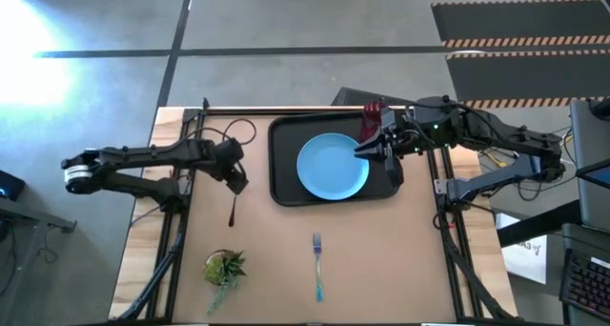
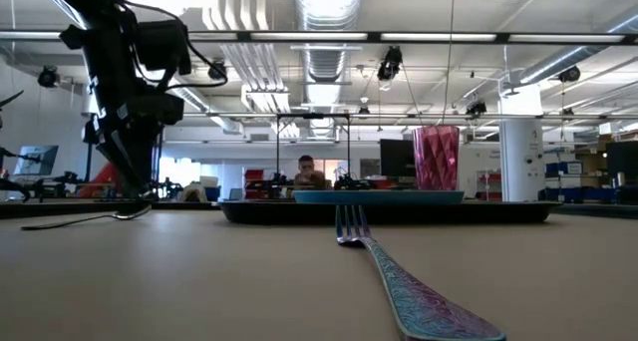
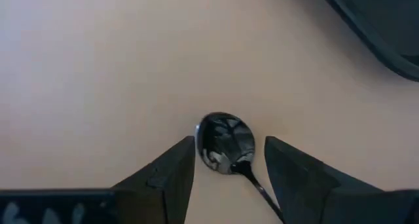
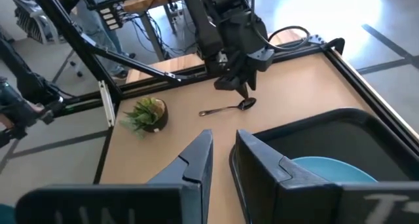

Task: Pick and place plate/cup/fork/spoon on tray
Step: Put the black spoon on the left side of the blue plate on the black tray

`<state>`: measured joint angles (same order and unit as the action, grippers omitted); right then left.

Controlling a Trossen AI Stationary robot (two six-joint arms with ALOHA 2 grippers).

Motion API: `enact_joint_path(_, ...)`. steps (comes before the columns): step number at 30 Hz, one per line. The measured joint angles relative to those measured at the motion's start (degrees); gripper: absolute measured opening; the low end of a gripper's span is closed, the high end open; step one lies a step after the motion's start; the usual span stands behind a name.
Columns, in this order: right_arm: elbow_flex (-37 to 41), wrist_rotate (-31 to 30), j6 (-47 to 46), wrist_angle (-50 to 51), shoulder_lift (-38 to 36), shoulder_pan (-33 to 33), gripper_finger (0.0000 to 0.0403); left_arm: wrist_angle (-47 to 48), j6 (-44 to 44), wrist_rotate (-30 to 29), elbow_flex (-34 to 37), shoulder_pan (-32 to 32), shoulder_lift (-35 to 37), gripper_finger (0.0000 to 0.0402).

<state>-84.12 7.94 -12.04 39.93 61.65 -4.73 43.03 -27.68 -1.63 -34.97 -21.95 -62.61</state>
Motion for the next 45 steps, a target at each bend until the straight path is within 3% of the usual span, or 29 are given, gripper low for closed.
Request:
enact_joint_path(8,0.0,-0.01,0.01,-0.01,0.02,0.0,0.0057,-1.47,2.68,5.69,2.72,-2.5,-0.27,0.0167)
enact_joint_path(27,0.0,-0.04,-1.33,-2.54,0.04,0.0,0.0057,-10.49,7.69,5.67,2.52,-3.34,-11.66,0.0167)
enact_joint_path(45,0.0,-0.04,-1.46,-2.5,0.04,0.0,0.0057,-8.71,10.2,5.73,-3.04,-3.46,-8.31,0.0167)
